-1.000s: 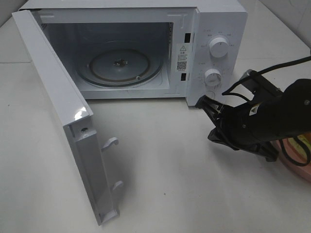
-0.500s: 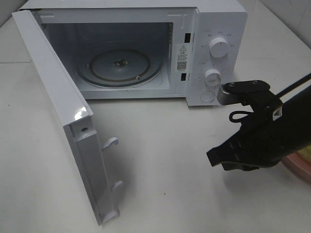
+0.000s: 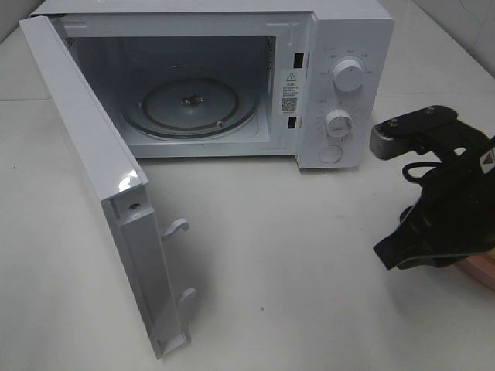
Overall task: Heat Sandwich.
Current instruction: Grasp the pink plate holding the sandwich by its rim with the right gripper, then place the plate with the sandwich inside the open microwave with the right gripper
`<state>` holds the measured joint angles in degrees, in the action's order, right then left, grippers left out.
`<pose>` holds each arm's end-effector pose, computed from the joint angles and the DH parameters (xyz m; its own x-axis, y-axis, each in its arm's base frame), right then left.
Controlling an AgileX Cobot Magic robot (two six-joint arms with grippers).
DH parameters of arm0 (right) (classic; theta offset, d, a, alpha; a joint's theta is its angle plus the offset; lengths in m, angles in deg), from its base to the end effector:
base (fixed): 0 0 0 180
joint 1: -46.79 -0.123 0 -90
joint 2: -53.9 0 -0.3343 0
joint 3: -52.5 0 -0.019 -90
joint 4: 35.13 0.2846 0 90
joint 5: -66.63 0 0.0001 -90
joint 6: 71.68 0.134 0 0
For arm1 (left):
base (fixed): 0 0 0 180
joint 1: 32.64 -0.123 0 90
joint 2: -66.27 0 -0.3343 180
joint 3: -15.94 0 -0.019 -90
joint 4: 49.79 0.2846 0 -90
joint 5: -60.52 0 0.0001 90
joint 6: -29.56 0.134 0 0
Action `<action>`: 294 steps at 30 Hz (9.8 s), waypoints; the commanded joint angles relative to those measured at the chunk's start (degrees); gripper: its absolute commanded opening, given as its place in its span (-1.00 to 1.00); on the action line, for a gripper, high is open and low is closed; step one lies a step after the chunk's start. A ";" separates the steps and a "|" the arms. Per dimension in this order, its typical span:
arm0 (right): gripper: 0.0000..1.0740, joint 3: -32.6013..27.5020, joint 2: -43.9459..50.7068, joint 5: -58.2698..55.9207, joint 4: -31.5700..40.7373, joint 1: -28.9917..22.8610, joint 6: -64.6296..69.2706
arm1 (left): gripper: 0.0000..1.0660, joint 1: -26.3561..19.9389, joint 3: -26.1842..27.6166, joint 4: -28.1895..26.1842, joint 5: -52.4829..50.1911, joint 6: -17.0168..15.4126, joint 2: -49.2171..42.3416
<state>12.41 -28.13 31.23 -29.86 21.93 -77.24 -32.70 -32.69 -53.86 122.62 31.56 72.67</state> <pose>0.2294 0.1141 0.1953 -0.8279 -0.4078 -0.3852 -0.4567 0.8887 0.0407 0.0092 -0.0084 0.2780 -0.4550 0.0011 -0.8905 0.0555 0.9981 -0.0271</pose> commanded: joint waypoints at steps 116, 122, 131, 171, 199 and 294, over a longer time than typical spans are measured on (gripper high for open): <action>-1.00 6.88 -27.22 3.44 -30.60 13.41 21.43 | 0.88 0.17 -0.06 -0.23 -0.74 0.11 -0.92; -1.00 7.28 -25.73 -0.23 -33.58 9.80 22.63 | 0.88 0.17 -0.06 -0.23 -0.74 0.11 -0.92; -1.00 7.22 -21.83 -5.50 -36.73 6.13 25.67 | 0.88 0.17 -0.06 -0.23 -0.74 0.11 -0.92; -0.99 3.50 -4.30 -22.40 -30.02 -24.87 25.84 | 0.88 0.17 -0.06 -0.23 -0.74 0.11 -0.92; -0.99 3.50 -4.30 -24.52 -30.77 -47.33 27.27 | 0.88 0.17 -0.06 -0.23 -0.74 0.11 -0.92; -1.00 3.50 -3.38 11.17 -9.00 -15.30 -79.24 | 0.88 0.17 -0.06 -0.23 -0.74 0.11 -0.92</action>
<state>15.84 -31.74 40.45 -39.31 6.57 -155.68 -32.70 -32.69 -53.86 122.62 31.56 72.67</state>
